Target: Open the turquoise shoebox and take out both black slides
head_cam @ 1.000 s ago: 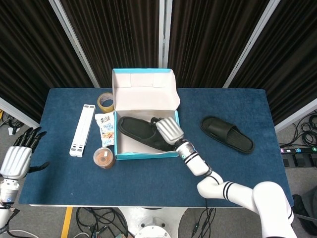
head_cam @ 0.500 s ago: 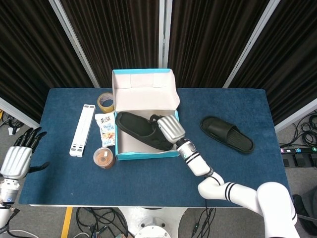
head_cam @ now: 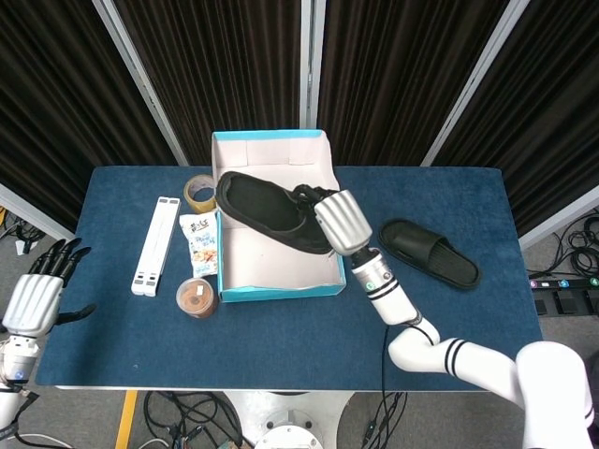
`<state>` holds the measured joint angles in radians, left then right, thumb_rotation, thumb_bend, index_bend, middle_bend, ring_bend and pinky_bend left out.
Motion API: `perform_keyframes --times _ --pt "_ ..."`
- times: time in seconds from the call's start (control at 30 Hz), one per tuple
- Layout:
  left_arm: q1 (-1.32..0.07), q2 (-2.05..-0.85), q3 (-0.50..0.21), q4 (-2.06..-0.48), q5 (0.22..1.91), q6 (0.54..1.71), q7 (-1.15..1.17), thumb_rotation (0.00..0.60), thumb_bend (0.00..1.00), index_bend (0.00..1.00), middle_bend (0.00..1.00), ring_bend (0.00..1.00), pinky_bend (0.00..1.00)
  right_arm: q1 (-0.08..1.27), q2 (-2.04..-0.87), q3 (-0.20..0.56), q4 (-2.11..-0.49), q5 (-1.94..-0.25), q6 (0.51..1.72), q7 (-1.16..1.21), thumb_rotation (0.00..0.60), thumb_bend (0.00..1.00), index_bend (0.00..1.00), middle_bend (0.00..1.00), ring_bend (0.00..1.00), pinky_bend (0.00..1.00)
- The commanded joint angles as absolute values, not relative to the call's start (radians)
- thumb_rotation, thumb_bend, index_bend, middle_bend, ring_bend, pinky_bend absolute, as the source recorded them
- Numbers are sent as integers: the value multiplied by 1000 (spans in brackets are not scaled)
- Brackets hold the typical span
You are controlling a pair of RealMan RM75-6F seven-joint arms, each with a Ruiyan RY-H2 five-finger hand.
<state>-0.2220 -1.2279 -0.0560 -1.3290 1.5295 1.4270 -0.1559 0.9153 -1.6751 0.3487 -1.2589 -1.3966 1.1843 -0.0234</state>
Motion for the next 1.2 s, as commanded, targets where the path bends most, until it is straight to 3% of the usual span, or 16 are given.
perform_keyframes --times 0.03,0.23,0.4,0.67,1.03,1.1,1.2 --pt "-222 -1228 -56 -1332 1534 1431 -156 600 100 125 53 0 176 814 -1506 344 -1499 -1318 1210 -221 600 360 701 624 570 692" --pt "-222 -1227 -54 -1342 1548 1446 -152 600 100 125 53 0 176 673 -1313 264 -1776 -1244 1268 -425 600 360 701 624 570 692" --pt "-220 -1228 -54 -1352 1554 1458 -147 600 100 125 53 0 176 581 -1204 195 -1887 -1178 1289 -487 600 361 701 624 570 692" --pt "-223 -1219 -50 -1379 1570 1464 -116 600 100 125 53 0 176 473 -1161 109 -1832 -1165 1292 -396 600 360 701 624 569 692" --pt "-223 -1213 -43 -1413 1571 1459 -78 600 100 125 53 0 176 465 -1210 75 -1733 -1175 1194 -336 600 354 702 624 567 692" --pt "-221 -1215 -42 -1414 1571 1460 -79 600 100 125 53 0 176 472 -1215 72 -1722 -1170 1169 -340 600 336 699 616 563 690" --pt "-221 -1217 -43 -1414 1575 1465 -78 600 100 125 53 0 176 488 -1202 60 -1725 -1153 1102 -347 600 185 578 520 481 599"
